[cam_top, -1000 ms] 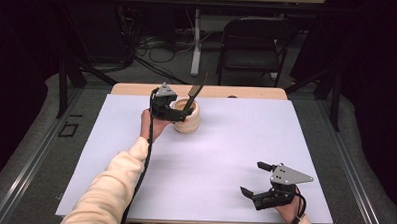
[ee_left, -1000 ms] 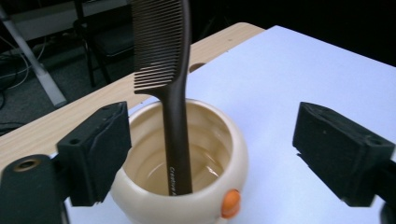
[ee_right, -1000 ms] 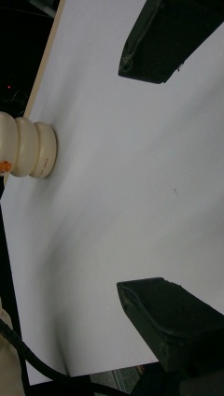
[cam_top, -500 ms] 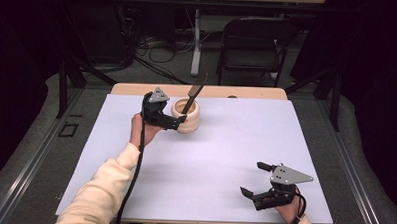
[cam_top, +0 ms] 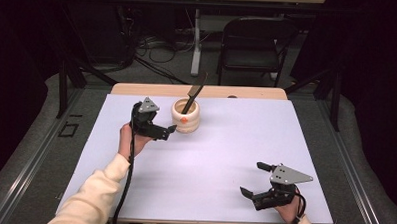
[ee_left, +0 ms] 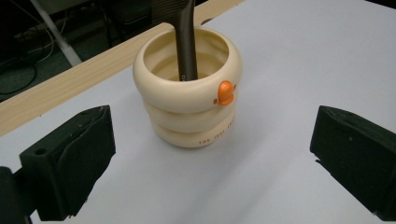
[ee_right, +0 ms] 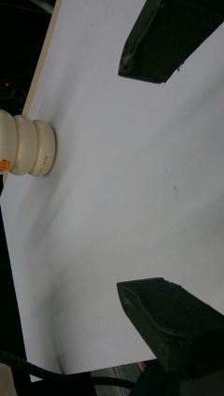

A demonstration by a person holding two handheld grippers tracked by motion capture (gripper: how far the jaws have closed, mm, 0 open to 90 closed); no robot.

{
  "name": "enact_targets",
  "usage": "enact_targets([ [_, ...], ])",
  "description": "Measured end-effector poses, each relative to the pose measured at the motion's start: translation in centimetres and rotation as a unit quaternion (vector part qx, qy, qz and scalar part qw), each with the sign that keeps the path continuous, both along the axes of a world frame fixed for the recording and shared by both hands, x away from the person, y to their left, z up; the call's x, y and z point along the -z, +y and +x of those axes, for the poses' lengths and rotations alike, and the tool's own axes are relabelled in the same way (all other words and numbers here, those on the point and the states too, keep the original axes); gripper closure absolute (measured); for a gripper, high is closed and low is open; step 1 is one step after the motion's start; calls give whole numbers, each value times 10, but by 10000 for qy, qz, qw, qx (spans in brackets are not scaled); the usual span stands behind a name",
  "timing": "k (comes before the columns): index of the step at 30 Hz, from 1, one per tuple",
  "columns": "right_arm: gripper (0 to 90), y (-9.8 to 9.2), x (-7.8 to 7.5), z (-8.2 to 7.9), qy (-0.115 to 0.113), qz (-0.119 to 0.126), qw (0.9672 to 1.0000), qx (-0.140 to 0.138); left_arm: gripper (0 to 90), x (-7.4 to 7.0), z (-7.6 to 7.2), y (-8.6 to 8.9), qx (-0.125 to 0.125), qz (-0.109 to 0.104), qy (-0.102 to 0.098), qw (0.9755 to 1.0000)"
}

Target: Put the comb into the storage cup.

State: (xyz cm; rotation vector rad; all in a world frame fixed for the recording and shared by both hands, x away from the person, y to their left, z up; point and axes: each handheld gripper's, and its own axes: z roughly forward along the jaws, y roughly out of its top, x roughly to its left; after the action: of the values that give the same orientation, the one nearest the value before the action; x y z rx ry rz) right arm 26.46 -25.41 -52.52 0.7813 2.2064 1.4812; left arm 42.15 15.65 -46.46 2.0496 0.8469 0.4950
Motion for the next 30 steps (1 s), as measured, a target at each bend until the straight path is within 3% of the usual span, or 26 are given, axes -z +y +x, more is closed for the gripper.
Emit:
enact_targets([
  [3, 0, 0, 0, 0, 1, 0, 10000, 4, 0, 1, -7, 3, 0, 46, -61, 10000],
  [12, 0, 1, 0, 0, 8, -17, 10000, 4, 0, 10, -21, 16, -83, 76, -1, 9999],
  [30, 0, 1, 0, 0, -6, -51, 10000, 18, 0, 28, -57, 36, -104, -41, -37, 9999],
])
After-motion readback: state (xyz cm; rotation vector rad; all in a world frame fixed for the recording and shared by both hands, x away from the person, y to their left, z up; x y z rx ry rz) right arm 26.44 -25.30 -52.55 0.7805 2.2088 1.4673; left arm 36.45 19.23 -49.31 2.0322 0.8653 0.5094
